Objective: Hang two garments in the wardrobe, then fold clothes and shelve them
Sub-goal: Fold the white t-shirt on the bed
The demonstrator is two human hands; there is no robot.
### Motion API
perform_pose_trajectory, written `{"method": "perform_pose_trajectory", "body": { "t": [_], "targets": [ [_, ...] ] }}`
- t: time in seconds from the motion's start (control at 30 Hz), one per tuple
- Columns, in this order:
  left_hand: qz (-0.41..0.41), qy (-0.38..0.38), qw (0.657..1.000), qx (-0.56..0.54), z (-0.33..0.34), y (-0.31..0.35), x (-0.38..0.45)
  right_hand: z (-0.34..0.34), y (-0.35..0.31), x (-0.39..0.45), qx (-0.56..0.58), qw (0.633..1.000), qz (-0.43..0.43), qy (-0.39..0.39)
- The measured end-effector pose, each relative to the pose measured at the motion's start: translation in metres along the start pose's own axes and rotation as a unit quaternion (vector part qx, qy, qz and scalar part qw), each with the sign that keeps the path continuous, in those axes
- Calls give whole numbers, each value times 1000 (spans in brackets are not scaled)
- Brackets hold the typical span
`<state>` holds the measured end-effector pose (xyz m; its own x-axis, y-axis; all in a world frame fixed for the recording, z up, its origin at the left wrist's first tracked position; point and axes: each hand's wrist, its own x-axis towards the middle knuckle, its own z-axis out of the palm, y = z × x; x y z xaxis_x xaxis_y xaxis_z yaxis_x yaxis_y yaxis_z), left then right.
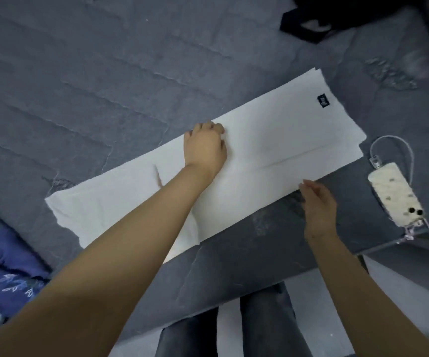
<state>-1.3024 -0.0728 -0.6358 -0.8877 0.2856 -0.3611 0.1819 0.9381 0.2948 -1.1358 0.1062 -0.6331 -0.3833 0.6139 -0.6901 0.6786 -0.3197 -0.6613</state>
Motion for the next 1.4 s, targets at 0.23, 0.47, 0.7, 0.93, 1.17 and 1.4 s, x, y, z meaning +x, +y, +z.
{"method": "perform_pose_trajectory", "body": {
  "t": [0.23,0.47,0.7,0.93,1.17,1.4],
  "targets": [
    [4,6,1000,4,28,123,108,-60,-23,92,94,988,122,-16],
    [-85,3,981,-177,39,155,166,-54,-42,138,168,983,78,2],
    [-97,12,954,-283,37,146,185,-63,-31,149,189,978,91,4],
    [-106,-197,914,-339,17,155,198,-60,-28,151,228,966,94,-72],
    [-31,-261,897,-355,5,164,191,-48,-42,150,260,962,74,-29],
    [47,-276,873,-400,-47,122,150,-40,-70,75,161,981,-110,-12]
  ]
}}
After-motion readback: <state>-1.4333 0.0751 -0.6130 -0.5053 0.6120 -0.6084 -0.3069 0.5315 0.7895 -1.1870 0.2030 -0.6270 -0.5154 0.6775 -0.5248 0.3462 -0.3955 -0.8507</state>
